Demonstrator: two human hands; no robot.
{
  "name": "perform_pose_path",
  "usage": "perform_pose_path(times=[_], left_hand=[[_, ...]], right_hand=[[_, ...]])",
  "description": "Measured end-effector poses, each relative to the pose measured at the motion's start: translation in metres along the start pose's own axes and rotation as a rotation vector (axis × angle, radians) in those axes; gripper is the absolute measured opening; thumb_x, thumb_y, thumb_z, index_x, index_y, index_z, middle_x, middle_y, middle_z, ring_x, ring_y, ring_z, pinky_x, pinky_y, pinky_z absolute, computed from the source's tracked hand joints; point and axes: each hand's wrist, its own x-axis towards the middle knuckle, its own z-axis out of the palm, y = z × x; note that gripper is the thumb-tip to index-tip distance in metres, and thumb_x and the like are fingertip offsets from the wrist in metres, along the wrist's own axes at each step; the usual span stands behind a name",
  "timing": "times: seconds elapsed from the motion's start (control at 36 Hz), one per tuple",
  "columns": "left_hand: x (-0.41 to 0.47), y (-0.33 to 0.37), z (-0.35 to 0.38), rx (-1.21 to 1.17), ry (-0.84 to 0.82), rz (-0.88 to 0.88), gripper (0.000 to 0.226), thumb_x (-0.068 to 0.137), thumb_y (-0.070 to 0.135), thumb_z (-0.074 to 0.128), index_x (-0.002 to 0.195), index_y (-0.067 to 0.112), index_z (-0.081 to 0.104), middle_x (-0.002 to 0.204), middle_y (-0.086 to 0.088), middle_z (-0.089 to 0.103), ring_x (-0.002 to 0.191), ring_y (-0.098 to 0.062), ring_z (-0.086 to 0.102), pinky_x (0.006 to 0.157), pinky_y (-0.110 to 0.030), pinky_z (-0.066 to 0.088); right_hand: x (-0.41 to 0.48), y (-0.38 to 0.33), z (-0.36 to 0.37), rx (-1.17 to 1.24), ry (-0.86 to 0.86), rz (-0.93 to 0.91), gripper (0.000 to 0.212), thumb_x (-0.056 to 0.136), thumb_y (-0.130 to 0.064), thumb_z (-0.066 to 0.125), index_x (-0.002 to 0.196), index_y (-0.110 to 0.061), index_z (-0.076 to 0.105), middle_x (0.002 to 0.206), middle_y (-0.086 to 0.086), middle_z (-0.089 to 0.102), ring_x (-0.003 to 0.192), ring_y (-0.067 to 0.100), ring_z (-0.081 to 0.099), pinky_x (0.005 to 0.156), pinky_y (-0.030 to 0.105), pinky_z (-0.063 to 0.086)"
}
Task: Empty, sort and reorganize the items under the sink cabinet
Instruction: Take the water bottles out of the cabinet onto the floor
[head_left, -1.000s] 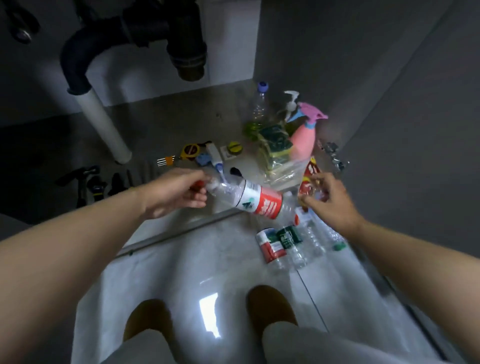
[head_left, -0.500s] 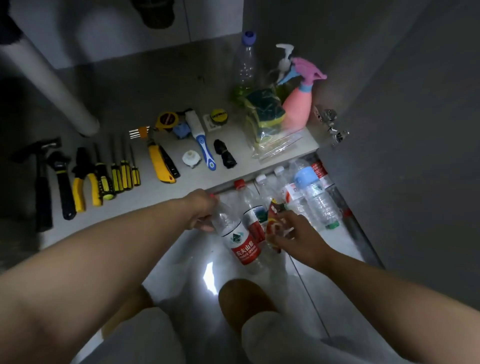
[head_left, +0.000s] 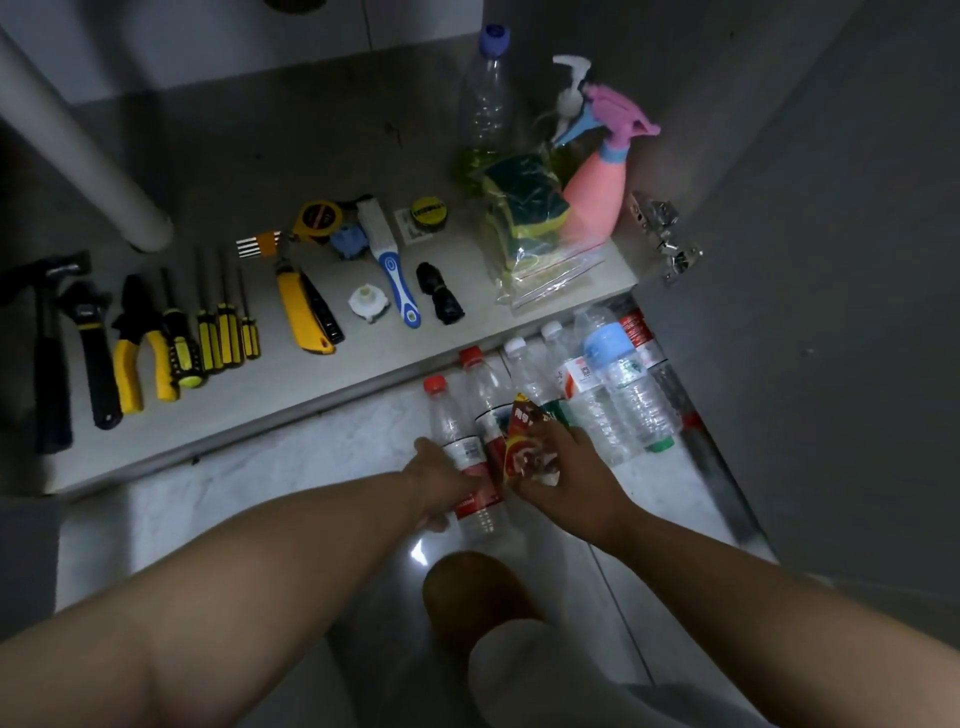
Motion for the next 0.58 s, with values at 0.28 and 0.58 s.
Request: perform_pose_path(times=[0.28,0.58], left_hand=[[-0.003,-0.007,-0.005,-0.082,-0.088,0.064,0.056,0.087,0.033,0.078,0.129,0.007,0.052,0.117,-0.02,0.068,0.103,-0.032,0.068,0.086,-0.05,0.059],[0.009,0.002,0.018,-0.074,0.077,0.023,0.072,0.081,0.042,0.082,0.132,0.008,0.044,0.11,-0.016,0.068,0.094,-0.031,0.072,0.081,-0.047,0.063]], right_hand=[[-0.002,0.007,-0.009,0.028,0.031,0.088,0.069,0.078,-0.044,0.078,0.137,-0.033,0.044,0.129,0.001,0.046,0.111,0.015,0.057,0.097,0.027,0.049],[-0.003,0.005,-0.007,0.019,-0.049,0.008,0.067,0.078,-0.048,0.077,0.134,-0.033,0.044,0.133,0.002,0.048,0.119,0.02,0.056,0.099,0.044,0.053]])
